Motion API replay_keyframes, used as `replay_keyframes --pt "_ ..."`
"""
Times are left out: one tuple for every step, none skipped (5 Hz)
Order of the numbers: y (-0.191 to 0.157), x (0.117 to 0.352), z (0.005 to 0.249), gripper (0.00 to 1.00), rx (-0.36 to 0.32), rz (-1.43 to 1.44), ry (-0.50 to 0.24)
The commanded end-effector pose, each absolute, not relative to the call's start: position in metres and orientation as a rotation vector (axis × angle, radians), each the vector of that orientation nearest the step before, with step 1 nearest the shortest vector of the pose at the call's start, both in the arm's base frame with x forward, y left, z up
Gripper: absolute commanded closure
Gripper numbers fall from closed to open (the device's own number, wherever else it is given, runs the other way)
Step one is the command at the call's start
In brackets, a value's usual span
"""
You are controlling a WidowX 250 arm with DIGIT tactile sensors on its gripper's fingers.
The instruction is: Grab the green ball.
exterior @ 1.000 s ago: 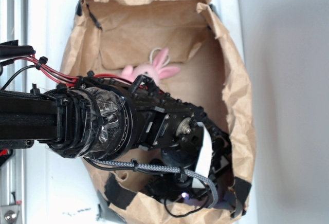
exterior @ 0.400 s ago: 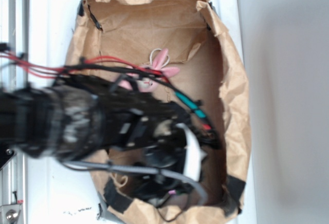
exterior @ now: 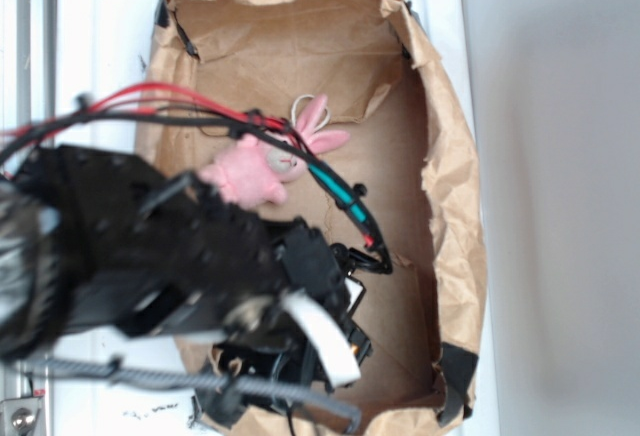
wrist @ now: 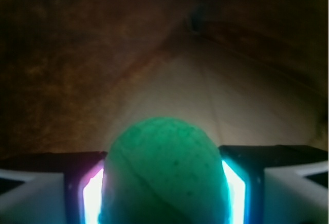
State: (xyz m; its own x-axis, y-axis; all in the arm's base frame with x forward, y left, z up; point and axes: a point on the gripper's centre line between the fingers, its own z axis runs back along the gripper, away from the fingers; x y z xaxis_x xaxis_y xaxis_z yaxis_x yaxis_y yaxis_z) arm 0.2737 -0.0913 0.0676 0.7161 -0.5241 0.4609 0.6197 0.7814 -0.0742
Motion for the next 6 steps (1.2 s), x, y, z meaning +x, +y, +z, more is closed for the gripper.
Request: replay_keyframes --pt "-0.089 0.302 0.105 1.00 -0.142 -0.494 -0.465" --pt "-0.076 0.315 0.112 1.00 -0.140 -0.424 -0.387" --pt "-0.059 0.322 0.119 1.00 -0.139 -0.368 -0.353" --pt "-0.047 0.323 0.122 1.00 -0.134 -0.335 -0.326" --pt "-0.037 0.321 0.126 1.00 -0.132 -0.321 -0.332" --pt "-0.023 0.323 0.124 1.00 -0.118 -0.244 -0.354"
